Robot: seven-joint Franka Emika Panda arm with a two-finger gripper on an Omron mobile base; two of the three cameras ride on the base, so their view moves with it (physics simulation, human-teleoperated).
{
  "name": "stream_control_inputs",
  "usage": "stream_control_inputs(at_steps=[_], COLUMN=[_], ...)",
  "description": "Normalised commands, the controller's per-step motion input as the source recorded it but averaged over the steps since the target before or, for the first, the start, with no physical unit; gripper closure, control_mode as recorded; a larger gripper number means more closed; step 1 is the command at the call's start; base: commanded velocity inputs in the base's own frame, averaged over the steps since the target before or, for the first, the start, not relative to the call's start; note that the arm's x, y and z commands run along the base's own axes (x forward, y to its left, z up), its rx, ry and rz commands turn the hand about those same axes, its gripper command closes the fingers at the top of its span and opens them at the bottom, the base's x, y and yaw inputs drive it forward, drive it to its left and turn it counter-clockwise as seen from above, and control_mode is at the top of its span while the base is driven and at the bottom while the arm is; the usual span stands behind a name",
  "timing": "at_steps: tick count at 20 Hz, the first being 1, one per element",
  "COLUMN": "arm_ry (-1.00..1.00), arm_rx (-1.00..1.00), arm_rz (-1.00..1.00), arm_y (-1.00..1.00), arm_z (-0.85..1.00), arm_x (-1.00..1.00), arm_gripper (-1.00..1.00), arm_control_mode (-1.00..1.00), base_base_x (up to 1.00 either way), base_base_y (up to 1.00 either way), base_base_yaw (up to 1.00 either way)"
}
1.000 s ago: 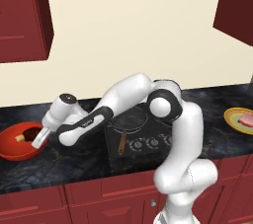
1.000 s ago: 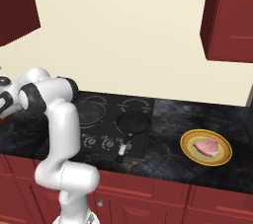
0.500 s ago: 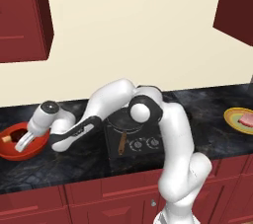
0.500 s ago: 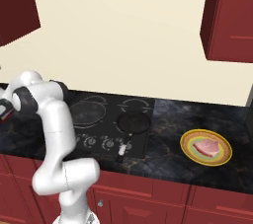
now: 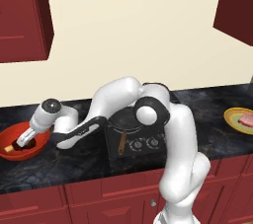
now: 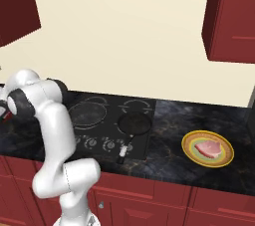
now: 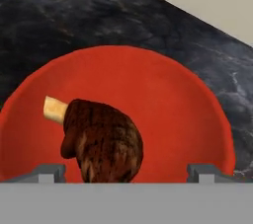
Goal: Place one of the steaks on the plate and the other in the bowl. Then place the bowl in the fridge.
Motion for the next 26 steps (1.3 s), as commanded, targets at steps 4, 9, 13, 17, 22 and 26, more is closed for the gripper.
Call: stream_control_inputs(at_steps=[4, 9, 13, 17, 22, 26], arm_ry=[-0.11, -0.03, 0.0, 0.0, 0.02, 0.24], arm_rx=[0.02, 0.11, 0.08, 0.17, 0.08, -0.13], arm_rz=[-0.07, -0.07, -0.12, -0.08, -0.03, -0.11], arm_y=[-0.71, -0.98, -1.0, -1.0, -0.85, -0.6], arm_z=[0.49, 0.78, 0.84, 0.93, 1.0, 0.81], arm_x=[-0.45, -0.3, -0.27, -0.12, -0.14, -0.19], arm_gripper=[-1.0, -1.0, -1.0, -1.0, -1.0, -1.0], arm_control_mode=[-1.0, -1.0, -1.0, -1.0, -1.0, -1.0], base_base_x=[0.0, 0.0, 0.0, 0.0, 0.0, 0.0], base_base_y=[0.0, 0.0, 0.0, 0.0, 0.0, 0.0], base_base_yaw=[0.0, 0.0, 0.0, 0.0, 0.0, 0.0])
